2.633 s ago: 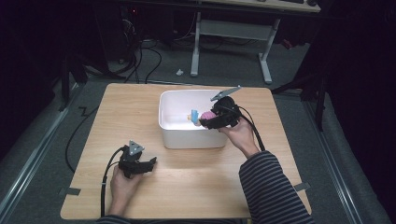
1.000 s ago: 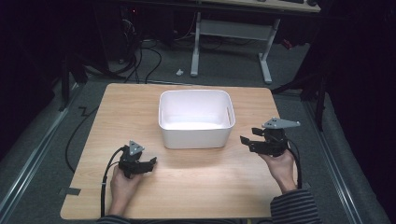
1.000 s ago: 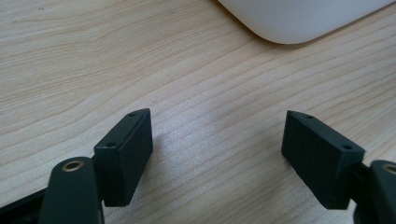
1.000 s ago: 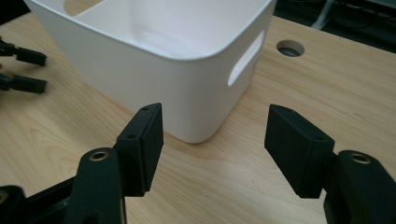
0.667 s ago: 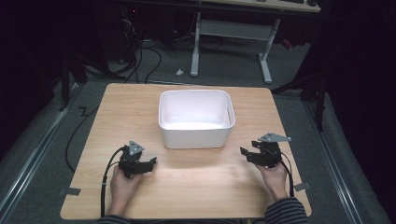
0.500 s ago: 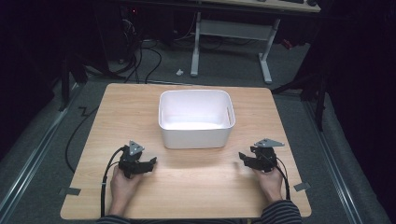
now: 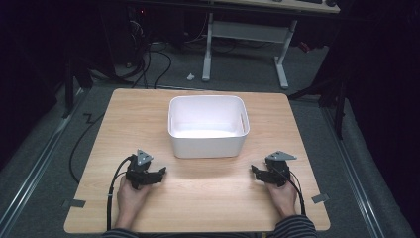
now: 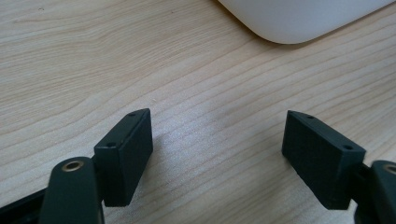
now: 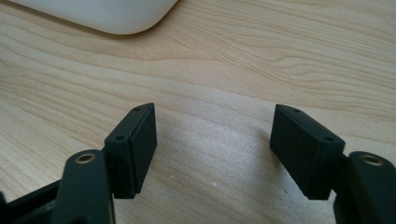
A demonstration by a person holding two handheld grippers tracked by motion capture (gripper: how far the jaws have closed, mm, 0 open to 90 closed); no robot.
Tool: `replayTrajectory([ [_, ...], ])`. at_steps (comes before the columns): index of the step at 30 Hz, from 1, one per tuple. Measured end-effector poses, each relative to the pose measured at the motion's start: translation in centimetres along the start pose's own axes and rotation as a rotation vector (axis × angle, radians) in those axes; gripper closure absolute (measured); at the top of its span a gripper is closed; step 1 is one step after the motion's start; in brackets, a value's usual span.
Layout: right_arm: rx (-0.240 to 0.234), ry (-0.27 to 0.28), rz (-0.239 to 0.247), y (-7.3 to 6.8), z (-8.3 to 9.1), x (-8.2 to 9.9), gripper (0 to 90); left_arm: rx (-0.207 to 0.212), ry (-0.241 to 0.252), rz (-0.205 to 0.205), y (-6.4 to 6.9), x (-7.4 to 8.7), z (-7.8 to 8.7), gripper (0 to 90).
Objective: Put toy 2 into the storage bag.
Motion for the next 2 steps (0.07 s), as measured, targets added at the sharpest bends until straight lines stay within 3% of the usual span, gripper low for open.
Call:
replayTrajectory([
  [2, 0.002, -0.005, -0.004, -0.04, 0.04, 0.05, 28.4, 0.0, 0.0, 0.0, 0.0, 0.0, 0.0, 24.8],
])
Point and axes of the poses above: each handheld gripper's, and its own axes: z roughly backward along the jaws, x roughly out of its underside, y roughly to its right, the point moved 2 cm from there along -z, roughly forward along the jaws, and after that the axes turned 8 degrees about x, right-handed, at the moved point
